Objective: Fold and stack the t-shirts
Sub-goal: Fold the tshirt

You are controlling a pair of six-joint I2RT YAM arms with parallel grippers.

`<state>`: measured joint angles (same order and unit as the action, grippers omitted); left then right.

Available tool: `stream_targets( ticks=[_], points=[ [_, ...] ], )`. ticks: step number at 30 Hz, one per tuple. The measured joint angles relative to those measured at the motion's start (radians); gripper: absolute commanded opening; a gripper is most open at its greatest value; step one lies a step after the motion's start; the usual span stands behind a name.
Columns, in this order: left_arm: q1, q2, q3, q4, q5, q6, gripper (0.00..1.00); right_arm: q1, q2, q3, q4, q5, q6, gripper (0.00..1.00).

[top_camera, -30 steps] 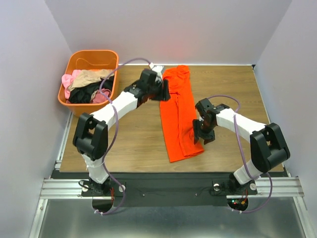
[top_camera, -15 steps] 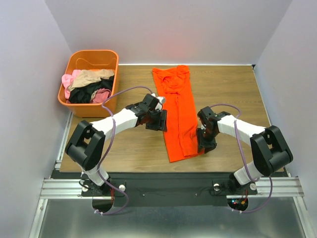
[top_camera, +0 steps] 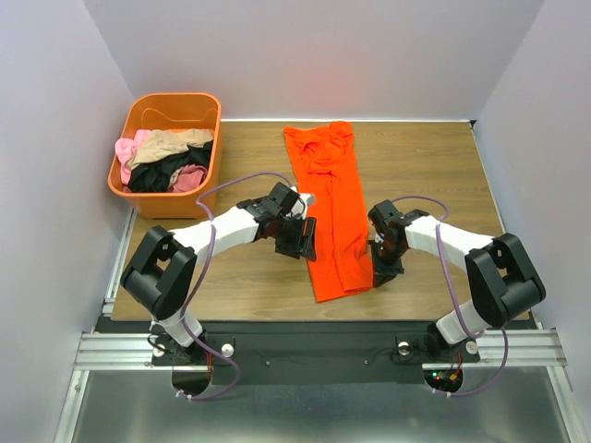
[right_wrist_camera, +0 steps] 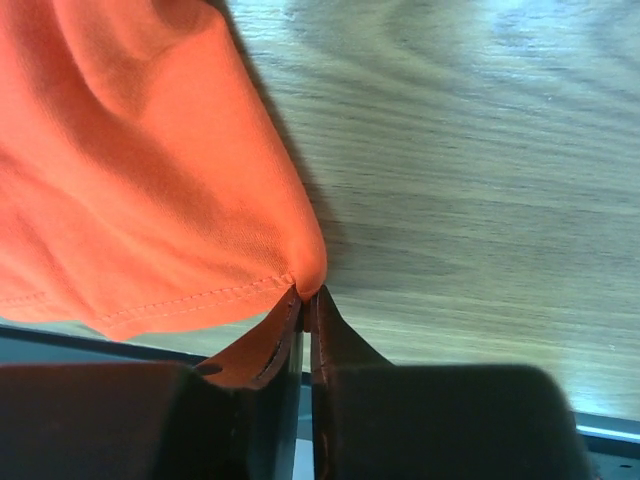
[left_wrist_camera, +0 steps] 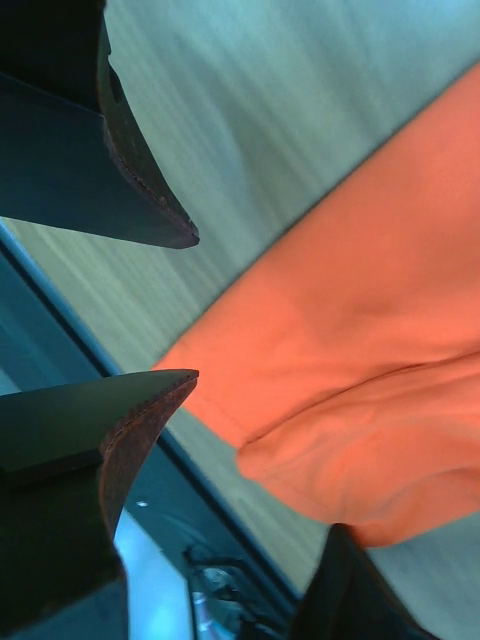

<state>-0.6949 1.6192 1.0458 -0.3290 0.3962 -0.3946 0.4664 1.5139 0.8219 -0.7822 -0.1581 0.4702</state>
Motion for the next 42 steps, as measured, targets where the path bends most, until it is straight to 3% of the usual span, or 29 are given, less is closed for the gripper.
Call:
stream_targets(
  ticks=[10, 18, 25, 42],
  points=[
    [-0.089, 0.062, -0.006, -0.012, 0.066, -0.031, 0.63, 0.000, 0.059, 0.044, -0.002, -0.024, -0.025, 0.02],
    [-0.150, 0.089, -0.021, -0.051, 0.009, -0.107, 0.63, 0.000, 0.060, 0.047, -0.002, -0.047, -0.029, 0.02],
    [-0.159, 0.058, -0.079, -0.076, -0.042, -0.163, 0.64, 0.000, 0.058, 0.047, -0.002, -0.048, -0.029, 0.02],
    [-0.207, 0.094, -0.060, -0.032, 0.007, -0.167, 0.66, 0.000, 0.035, 0.047, -0.002, -0.049, -0.029, 0.02]
  ],
)
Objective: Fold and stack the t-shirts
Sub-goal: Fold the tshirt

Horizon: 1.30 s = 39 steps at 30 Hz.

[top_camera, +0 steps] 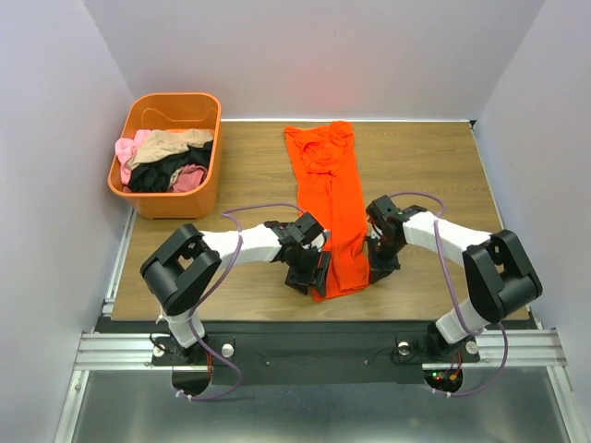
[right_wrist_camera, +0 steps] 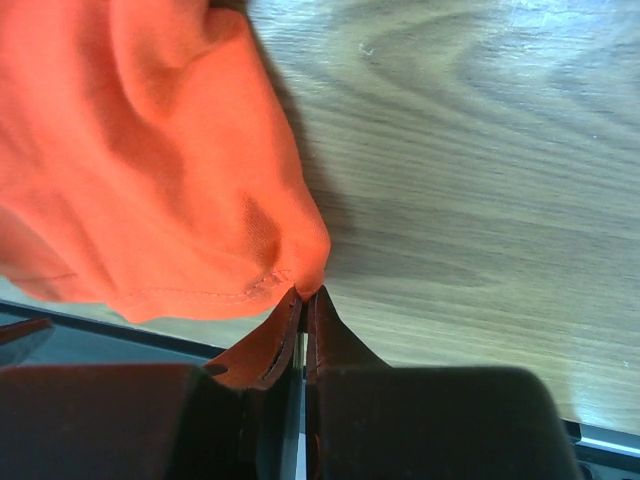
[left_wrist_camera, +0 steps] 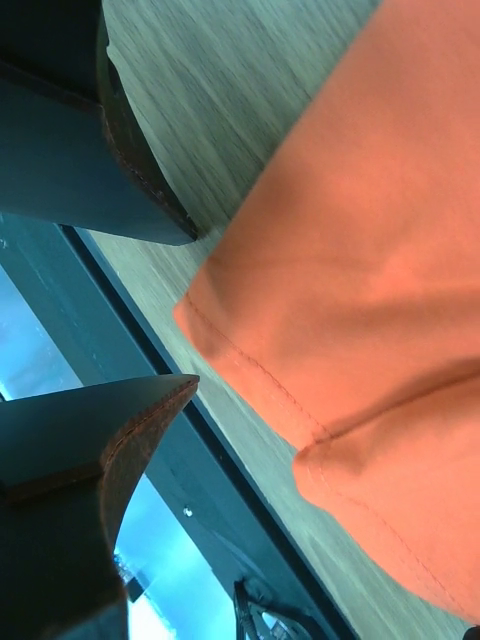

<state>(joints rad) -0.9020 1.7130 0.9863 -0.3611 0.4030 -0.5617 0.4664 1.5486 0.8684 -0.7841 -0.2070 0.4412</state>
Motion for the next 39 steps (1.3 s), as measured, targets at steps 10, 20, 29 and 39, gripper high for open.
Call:
stream_targets(
  ticks=[10, 20, 29, 39],
  points=[
    [0.001, 0.053, 0.002, 0.036, 0.031, -0.007, 0.00, 0.000, -0.055, -0.002, -0.002, 0.010, 0.009, 0.09],
    [-0.001, 0.031, -0.035, 0.079, 0.030, -0.035, 0.00, 0.000, -0.122, -0.033, -0.047, 0.093, 0.043, 0.32],
    [-0.008, 0.004, -0.064, 0.099, 0.011, -0.061, 0.00, 0.000, -0.175, -0.023, -0.108, 0.154, 0.060, 0.50],
    [-0.024, 0.000, -0.064, 0.098, -0.008, -0.069, 0.00, 0.000, -0.145, 0.057, -0.083, 0.089, 0.011, 0.50]
  ],
)
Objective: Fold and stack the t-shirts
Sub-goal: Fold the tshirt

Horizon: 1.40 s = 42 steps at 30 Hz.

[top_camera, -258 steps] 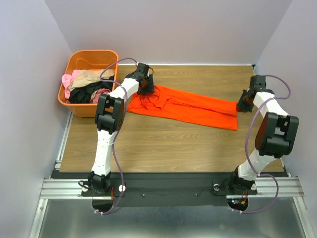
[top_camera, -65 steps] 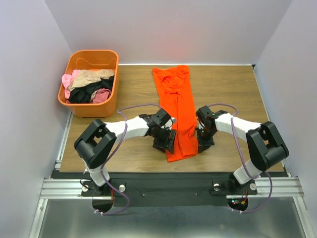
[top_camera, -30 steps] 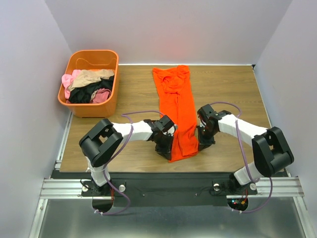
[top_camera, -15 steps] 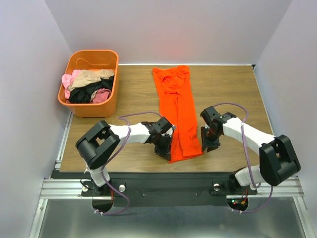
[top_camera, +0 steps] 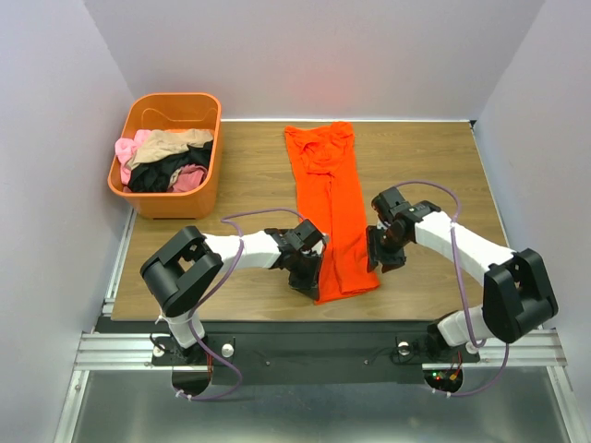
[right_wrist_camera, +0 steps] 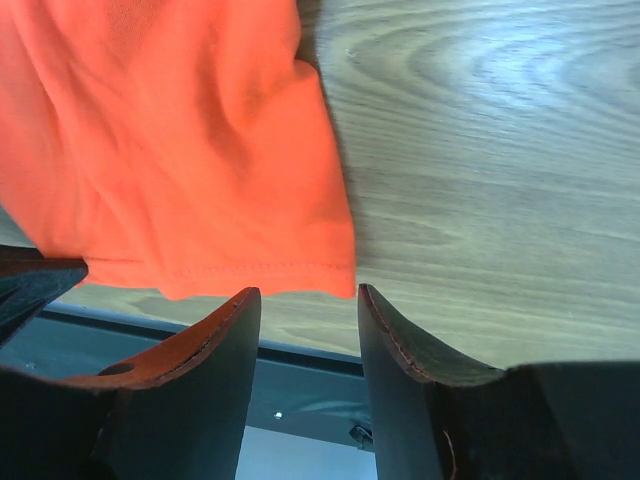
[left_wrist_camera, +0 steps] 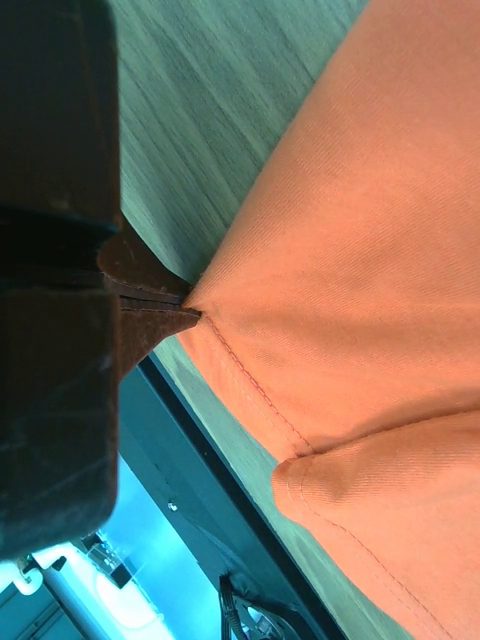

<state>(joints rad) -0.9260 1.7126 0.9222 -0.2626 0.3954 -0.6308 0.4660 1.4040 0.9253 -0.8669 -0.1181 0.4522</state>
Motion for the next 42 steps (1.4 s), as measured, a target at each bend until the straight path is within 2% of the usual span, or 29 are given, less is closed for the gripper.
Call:
stream_targets(
  ticks=[11, 22, 25, 29, 30, 31, 42],
  points=[
    [-0.004, -0.001, 0.000, -0.002, -0.006, -0.003, 0.00, 0.003, 0.053, -0.041, 0.047, -0.056, -0.015, 0.50],
    [-0.004, -0.001, 0.001, -0.002, -0.006, -0.002, 0.00, 0.041, 0.097, -0.089, 0.071, -0.045, -0.010, 0.47],
    [-0.004, -0.001, 0.001, -0.002, -0.006, -0.002, 0.00, 0.045, 0.103, -0.090, 0.073, -0.023, -0.006, 0.41],
    [-0.004, -0.001, 0.001, -0.002, -0.006, -0.002, 0.00, 0.045, 0.111, -0.091, 0.071, 0.014, 0.002, 0.22],
    [-0.004, -0.001, 0.001, -0.002, -0.006, -0.002, 0.00, 0.045, 0.112, -0.091, 0.072, 0.027, 0.008, 0.15],
    [-0.004, -0.001, 0.001, -0.002, -0.006, -0.002, 0.00, 0.045, 0.113, -0.091, 0.072, 0.034, 0.011, 0.12],
    [-0.004, -0.001, 0.001, -0.003, -0.007, -0.002, 0.00, 0.046, 0.106, -0.091, 0.055, 0.089, 0.048, 0.09]
  ],
)
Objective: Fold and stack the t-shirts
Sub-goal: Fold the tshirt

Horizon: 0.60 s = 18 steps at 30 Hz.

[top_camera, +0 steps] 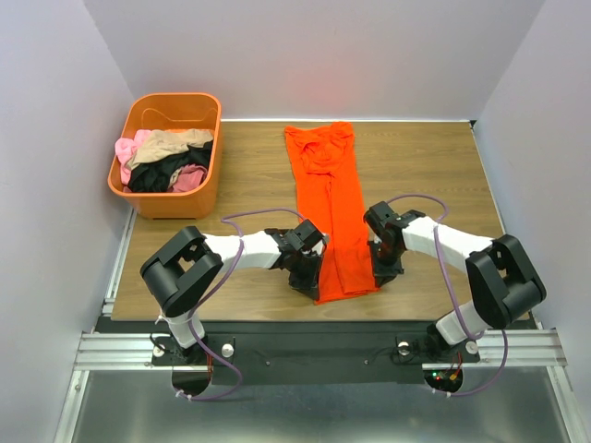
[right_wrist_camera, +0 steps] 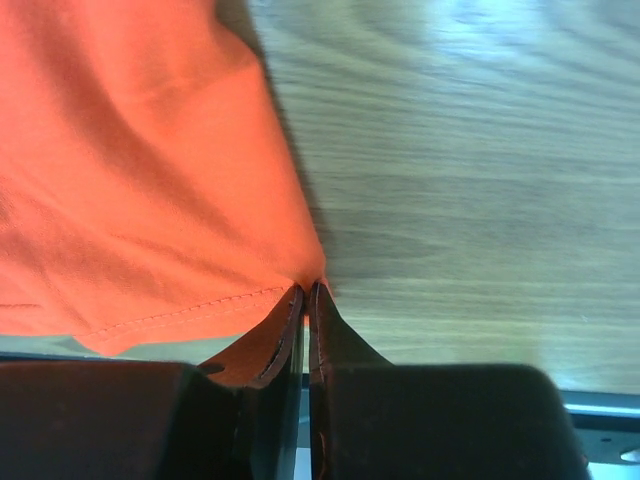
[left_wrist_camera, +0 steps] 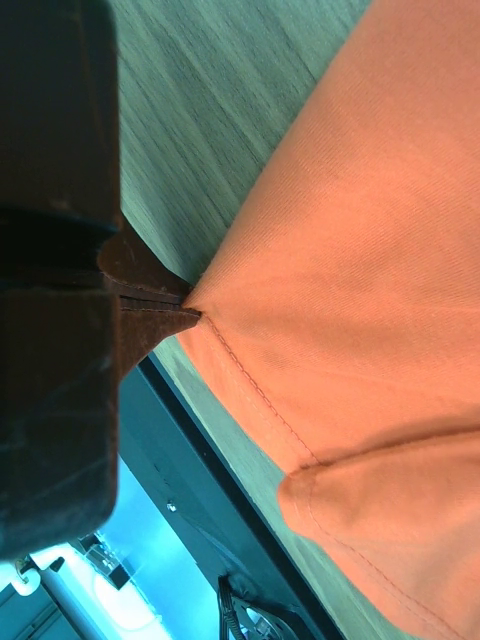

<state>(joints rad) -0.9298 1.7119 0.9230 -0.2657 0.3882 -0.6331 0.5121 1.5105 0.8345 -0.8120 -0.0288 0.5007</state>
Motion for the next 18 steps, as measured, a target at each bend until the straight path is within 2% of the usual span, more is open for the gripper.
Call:
stream_targets(
  ticks=[14, 16, 17, 18],
  points=[
    [-0.005, -0.036, -0.053, 0.038, 0.002, -0.010, 0.00, 0.000, -0.034, 0.000, -0.053, 0.040, 0.039, 0.10],
    [-0.006, -0.043, -0.062, 0.039, 0.005, -0.015, 0.00, 0.000, -0.034, 0.000, -0.061, 0.041, 0.039, 0.15],
    [-0.006, -0.045, -0.064, 0.040, 0.005, -0.017, 0.00, 0.000, -0.034, 0.000, -0.067, 0.042, 0.040, 0.26],
    [-0.006, -0.046, -0.065, 0.039, 0.005, -0.019, 0.00, 0.000, -0.034, 0.000, -0.071, 0.043, 0.039, 0.34]
  ],
)
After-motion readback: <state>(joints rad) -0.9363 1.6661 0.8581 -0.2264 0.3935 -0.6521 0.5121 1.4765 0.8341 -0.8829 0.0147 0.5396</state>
